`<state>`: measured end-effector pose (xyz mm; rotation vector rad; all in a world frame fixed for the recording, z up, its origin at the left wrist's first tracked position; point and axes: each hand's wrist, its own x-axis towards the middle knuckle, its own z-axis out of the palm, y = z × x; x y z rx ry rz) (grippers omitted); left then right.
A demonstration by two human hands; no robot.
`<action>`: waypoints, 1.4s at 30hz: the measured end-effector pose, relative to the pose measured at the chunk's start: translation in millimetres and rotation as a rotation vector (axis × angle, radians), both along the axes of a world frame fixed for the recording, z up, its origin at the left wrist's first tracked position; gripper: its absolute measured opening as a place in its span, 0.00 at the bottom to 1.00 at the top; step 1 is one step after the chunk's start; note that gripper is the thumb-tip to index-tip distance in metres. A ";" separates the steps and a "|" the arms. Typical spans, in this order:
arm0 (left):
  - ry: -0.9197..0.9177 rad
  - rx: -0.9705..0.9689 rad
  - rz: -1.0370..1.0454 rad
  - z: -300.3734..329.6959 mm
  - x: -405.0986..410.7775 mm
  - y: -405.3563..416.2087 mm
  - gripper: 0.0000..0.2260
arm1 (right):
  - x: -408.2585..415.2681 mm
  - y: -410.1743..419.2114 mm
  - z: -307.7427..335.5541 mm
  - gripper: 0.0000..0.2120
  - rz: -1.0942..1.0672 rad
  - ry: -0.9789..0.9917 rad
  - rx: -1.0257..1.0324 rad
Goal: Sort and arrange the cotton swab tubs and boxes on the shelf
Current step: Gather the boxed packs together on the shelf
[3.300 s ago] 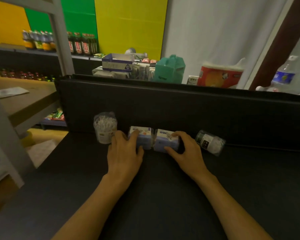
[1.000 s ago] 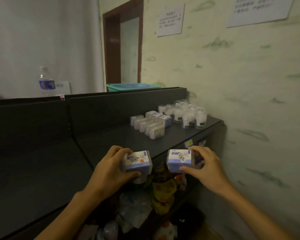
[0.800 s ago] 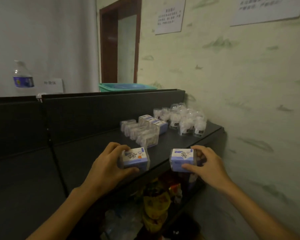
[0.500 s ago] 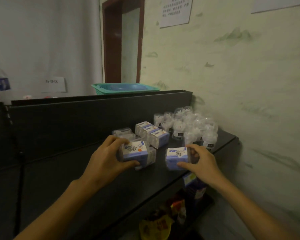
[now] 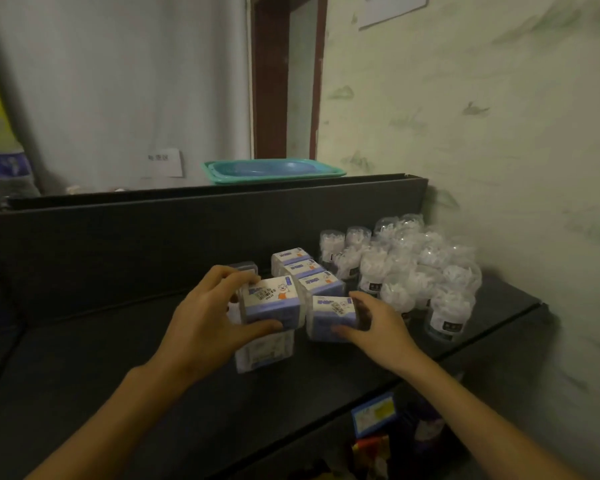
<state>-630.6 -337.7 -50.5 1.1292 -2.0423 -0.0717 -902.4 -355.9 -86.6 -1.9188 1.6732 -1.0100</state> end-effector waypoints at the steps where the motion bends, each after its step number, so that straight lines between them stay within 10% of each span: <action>1: -0.006 0.001 0.015 0.4 -6.3 2.3 0.31 | -1.5 -3.4 1.7 0.27 0.035 0.000 -0.009; 28: -0.078 0.378 0.450 -26.0 -160.1 60.8 0.31 | -94.0 -6.0 75.8 0.22 0.399 0.022 -0.240; 42: -0.188 0.265 0.700 -15.6 -121.6 100.7 0.32 | -45.0 4.3 72.9 0.25 0.600 0.185 -0.309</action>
